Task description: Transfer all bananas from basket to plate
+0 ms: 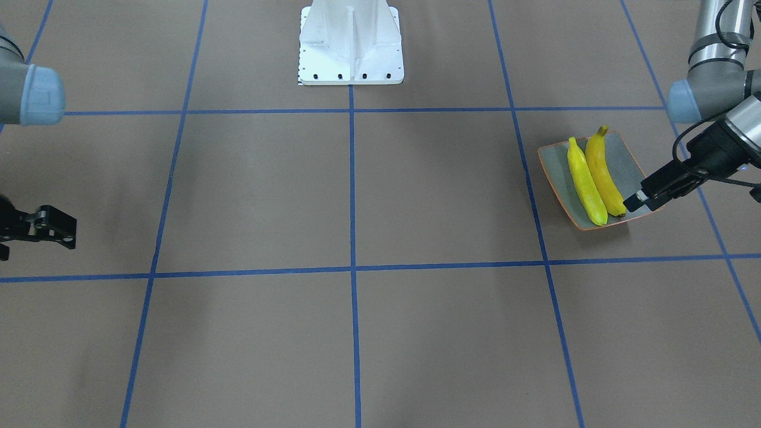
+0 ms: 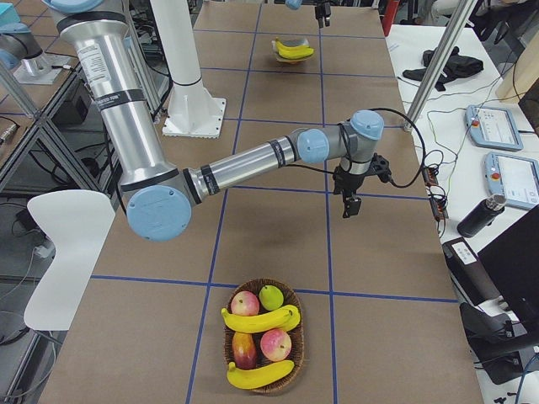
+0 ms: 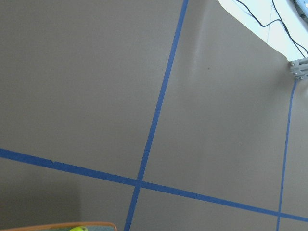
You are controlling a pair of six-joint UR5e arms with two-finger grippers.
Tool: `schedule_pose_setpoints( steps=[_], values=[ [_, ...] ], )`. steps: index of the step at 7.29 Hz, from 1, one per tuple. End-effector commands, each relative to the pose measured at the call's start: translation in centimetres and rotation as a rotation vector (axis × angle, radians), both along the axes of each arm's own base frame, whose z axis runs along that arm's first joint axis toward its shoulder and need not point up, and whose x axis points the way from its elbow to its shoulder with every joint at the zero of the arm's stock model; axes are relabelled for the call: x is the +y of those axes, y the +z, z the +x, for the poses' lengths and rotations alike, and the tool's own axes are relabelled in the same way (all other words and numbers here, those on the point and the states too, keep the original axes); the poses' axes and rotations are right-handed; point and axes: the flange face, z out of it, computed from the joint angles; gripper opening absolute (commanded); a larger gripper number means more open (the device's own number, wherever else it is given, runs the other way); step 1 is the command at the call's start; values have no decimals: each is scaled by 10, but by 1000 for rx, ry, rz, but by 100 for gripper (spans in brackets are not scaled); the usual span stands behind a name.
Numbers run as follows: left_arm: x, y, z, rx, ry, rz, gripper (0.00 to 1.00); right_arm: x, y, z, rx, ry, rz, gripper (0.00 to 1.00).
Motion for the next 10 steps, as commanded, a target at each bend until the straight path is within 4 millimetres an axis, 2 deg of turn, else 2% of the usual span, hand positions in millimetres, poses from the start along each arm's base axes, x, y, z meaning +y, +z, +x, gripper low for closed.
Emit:
schedule_pose_setpoints(
  steps=[1, 2, 3, 4, 5, 6, 7, 8, 9, 10],
  values=[
    [-6, -1, 4, -4, -3, -1, 100, 54, 73, 106, 22, 61, -27, 100],
    [-10, 0, 7, -11, -14, 0, 100, 85, 113, 118, 35, 9, -40, 100],
    [-13, 0, 9, -17, -25, 3, 100, 106, 137, 127, 96, 16, -27, 100],
    [-12, 0, 16, -18, -17, 4, 100, 134, 174, 130, 139, 19, -8, 100],
    [-12, 1, 16, -21, -21, 4, 100, 156, 196, 131, 138, 21, -8, 100],
    [-12, 5, 19, -24, -16, -2, 100, 171, 198, 130, 122, 21, -5, 100],
    [-13, 3, 24, -26, -17, 3, 100, 200, 204, 127, 98, 17, -39, 100],
    [-14, 2, 29, -28, -15, 5, 100, 219, 216, 124, 64, 7, -70, 100],
    [-14, 2, 29, -28, -15, 5, 100, 228, 223, 124, 60, 5, -89, 100],
    [-14, 2, 29, -28, -15, 5, 100, 228, 228, 119, 73, -13, -97, 100]
  ],
)
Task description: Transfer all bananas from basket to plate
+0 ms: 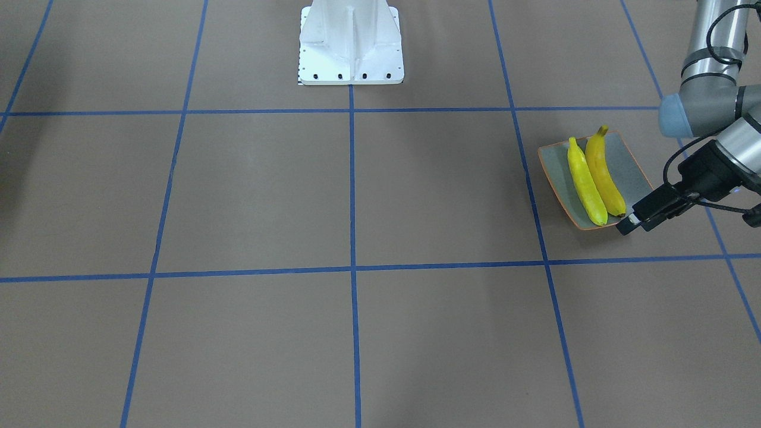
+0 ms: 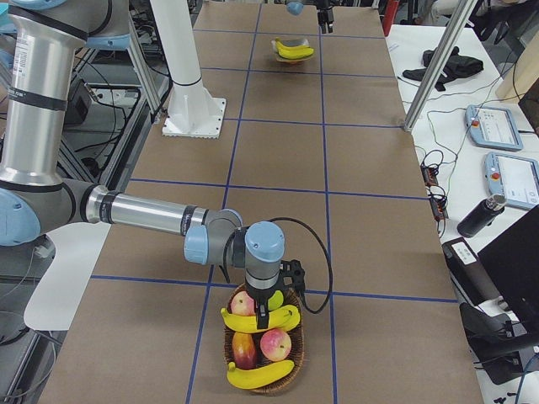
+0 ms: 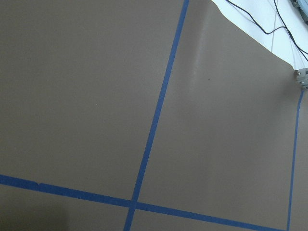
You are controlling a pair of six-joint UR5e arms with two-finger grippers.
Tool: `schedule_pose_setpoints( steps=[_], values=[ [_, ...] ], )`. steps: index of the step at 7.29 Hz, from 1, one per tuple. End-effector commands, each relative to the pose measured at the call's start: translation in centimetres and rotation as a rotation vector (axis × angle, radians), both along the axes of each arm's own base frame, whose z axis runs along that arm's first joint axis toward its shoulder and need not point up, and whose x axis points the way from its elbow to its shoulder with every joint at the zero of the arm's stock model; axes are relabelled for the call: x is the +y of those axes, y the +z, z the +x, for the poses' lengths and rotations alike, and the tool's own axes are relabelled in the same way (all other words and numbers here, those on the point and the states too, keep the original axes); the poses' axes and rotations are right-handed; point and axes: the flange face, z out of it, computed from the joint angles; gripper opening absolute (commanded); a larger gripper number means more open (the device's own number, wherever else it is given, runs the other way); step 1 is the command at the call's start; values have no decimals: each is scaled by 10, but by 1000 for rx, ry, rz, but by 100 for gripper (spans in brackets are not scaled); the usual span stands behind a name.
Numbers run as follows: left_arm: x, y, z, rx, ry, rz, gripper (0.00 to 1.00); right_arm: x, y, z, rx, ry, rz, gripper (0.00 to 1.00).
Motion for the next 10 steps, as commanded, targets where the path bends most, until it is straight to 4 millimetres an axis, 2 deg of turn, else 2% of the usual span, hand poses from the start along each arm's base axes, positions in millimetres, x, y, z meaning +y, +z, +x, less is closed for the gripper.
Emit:
schedule_pose_setpoints(
  steps=[1, 3, 6, 10],
  values=[
    [0, -1, 2, 0, 2, 2, 100, 4, 10, -19, 20, -60, -29, 100],
    [-2, -5, 2, 1, 2, 14, 100, 7, 22, -36, 35, -112, -64, 100],
    [-2, -5, 2, 0, 5, 30, 100, 15, 31, -32, 59, -202, -85, 100],
    [-1, -7, 2, 2, 7, 35, 100, 15, 45, -32, 66, -207, -113, 100]
  ],
)
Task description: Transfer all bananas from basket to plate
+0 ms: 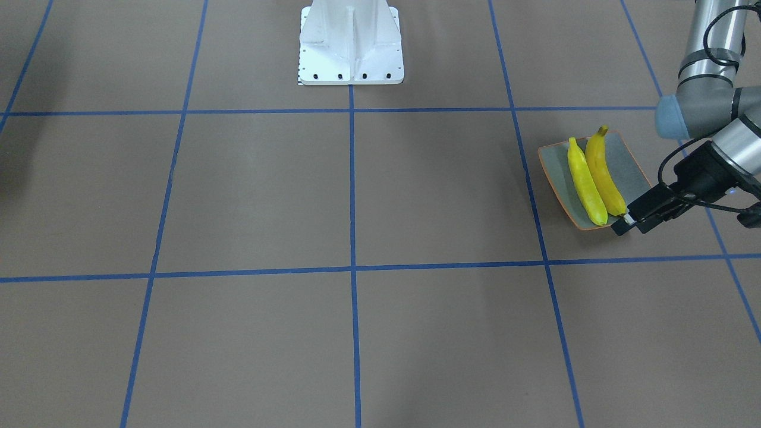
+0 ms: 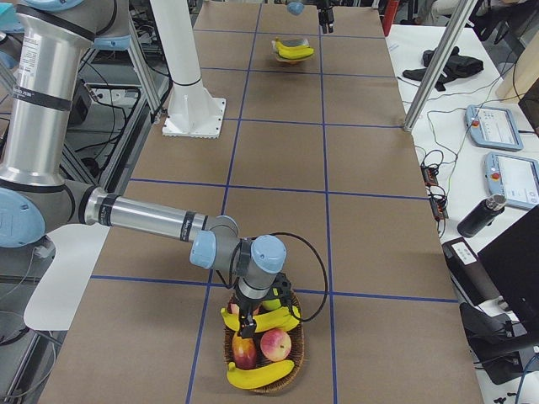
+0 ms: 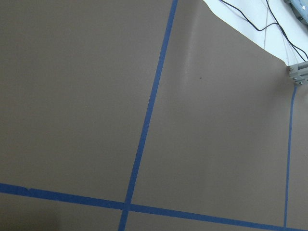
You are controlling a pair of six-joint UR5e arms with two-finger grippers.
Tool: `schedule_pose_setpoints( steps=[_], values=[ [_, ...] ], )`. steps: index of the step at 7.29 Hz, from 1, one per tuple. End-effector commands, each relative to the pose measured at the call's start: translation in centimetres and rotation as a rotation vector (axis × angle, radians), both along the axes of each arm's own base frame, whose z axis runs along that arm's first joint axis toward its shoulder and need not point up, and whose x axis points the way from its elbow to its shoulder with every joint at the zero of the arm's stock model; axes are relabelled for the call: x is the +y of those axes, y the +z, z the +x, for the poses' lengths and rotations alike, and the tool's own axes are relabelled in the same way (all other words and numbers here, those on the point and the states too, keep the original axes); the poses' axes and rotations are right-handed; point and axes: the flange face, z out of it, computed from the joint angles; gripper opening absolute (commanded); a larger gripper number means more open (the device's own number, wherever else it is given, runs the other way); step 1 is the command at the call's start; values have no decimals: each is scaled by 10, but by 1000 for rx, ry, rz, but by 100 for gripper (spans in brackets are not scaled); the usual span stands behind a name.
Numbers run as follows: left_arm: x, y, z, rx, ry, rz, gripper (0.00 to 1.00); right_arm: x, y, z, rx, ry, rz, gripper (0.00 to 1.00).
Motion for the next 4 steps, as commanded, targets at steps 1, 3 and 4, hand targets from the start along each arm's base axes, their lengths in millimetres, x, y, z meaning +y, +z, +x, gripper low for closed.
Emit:
schedule_pose_setpoints(
  steps=[1, 3, 4],
  values=[
    [0, -1, 1, 0, 2, 4, 100, -3, 2, -3, 0, -8, -3, 100],
    [0, 0, 0, -3, -2, 4, 100, -20, 4, -8, -2, -15, -5, 100],
    [0, 0, 0, -3, -2, 4, 100, -20, 7, -9, -2, -17, -11, 100]
  ],
)
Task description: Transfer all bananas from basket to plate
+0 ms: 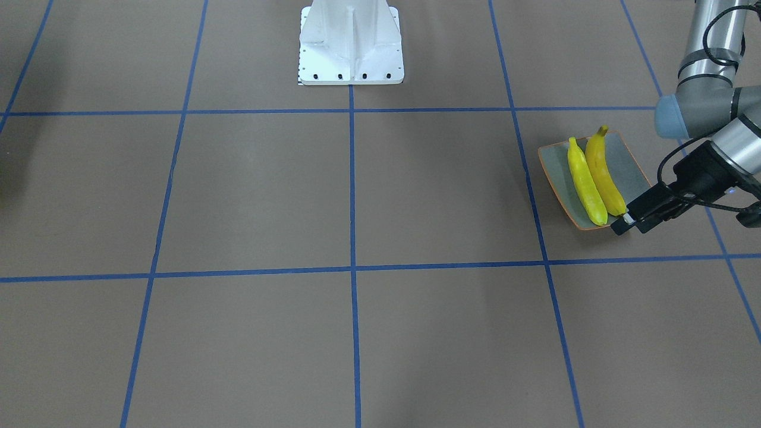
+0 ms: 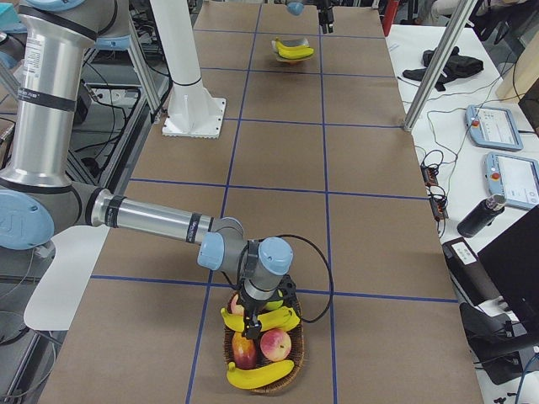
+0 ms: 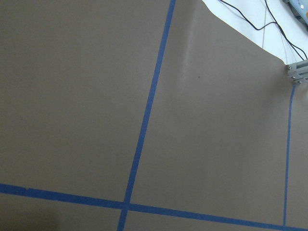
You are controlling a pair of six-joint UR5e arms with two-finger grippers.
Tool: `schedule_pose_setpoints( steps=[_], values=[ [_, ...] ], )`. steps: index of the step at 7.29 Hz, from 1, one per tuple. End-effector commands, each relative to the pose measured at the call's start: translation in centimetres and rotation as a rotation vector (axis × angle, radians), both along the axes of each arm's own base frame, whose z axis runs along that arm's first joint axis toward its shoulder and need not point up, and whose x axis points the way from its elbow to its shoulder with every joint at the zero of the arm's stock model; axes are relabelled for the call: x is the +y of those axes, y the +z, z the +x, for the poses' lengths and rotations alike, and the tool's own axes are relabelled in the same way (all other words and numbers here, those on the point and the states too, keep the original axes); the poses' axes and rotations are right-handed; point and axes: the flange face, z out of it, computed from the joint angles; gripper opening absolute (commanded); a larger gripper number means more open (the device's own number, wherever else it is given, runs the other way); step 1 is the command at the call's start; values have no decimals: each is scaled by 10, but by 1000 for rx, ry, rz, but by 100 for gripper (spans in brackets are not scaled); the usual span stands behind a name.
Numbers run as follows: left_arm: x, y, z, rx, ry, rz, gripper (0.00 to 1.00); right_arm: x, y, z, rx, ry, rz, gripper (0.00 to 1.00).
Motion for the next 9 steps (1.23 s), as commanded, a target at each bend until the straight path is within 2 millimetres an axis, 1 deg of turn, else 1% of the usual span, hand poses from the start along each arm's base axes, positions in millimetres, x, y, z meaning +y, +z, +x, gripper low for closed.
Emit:
schedule_pose_setpoints(
  steps=[1, 5, 8, 9],
  values=[
    [0, 0, 0, 0, -1, 2, 100, -2, 4, -2, -1, -2, -8, 100],
    [0, -2, 0, 1, -1, 4, 100, 11, 16, -1, -13, -19, -28, 100],
    [1, -4, 0, 3, -1, 9, 100, 16, 24, -1, -13, -29, -41, 100],
    [1, -5, -1, 4, -1, 9, 100, 16, 24, -1, -15, -33, -39, 97]
  ],
)
